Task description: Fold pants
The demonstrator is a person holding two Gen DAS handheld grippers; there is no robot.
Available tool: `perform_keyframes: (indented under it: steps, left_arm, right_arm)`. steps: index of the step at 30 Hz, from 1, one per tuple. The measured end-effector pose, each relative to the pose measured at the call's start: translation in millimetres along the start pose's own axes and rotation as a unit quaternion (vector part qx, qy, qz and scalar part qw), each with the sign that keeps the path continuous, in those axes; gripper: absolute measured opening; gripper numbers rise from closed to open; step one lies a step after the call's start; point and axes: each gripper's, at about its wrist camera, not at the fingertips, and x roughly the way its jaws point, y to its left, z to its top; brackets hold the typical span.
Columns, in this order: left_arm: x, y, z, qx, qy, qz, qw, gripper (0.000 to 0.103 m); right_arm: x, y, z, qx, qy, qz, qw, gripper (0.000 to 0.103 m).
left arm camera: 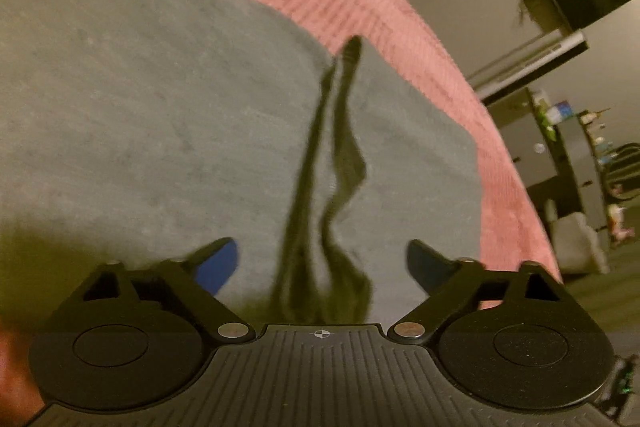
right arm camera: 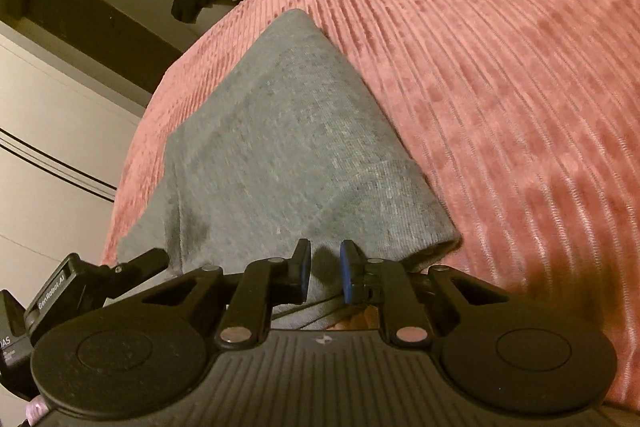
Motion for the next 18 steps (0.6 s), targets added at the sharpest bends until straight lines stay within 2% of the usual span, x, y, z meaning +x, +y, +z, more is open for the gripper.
perform_keyframes:
  steps: [1,3,5,7,8,9,12,16,18]
  left_arm:
    - [2,3,1,-0.012,0.010,-0.010,0.9998,0.079]
    - [11,8,4,-0.039,0.027,-0.031,0.9984,0.064]
    - [20,10,4,-0.052,0.037,-0.036,0.9973,0.063]
    - [27,8,5,-0.052,0.039,-0.039,0.9971,0.049]
    - [30,7,5,-0.055,0.041,-0.036,0.9970,0.031]
    - [33,7,4,-0.059,0.042,-0.030,0.9969,0.018]
    - [31,7,1,-0.061,0.032,-0.031,0.9972,0.016]
    - [14,9,-4,-0.051,0.004,-0.037,0.9980,0.015]
    - [3,12,-5,-0.048,-0.008,-0.042,0.9979,0.015]
  right_arm:
    - [1,0,0,0.000,0.001,0.002,1.000,0.016]
    - [3,0,0,0.002,0.002,0.007,1.000,0.017]
    - [4,-1,1,0.007,0.003,0.011,1.000,0.018]
    - [5,-3,1,0.012,0.004,0.015,1.000,0.018]
    - [5,-3,1,0.013,0.003,0.016,1.000,0.018]
    - [4,-3,1,0.014,0.003,0.017,1.000,0.019]
    - [1,-8,0,0.031,-0.004,0.039,0.999,0.026]
    - [-22,-27,-1,0.077,-0.074,0.124,0.986,0.034]
    - [-27,-34,-3,0.098,-0.091,0.133,0.982,0.034]
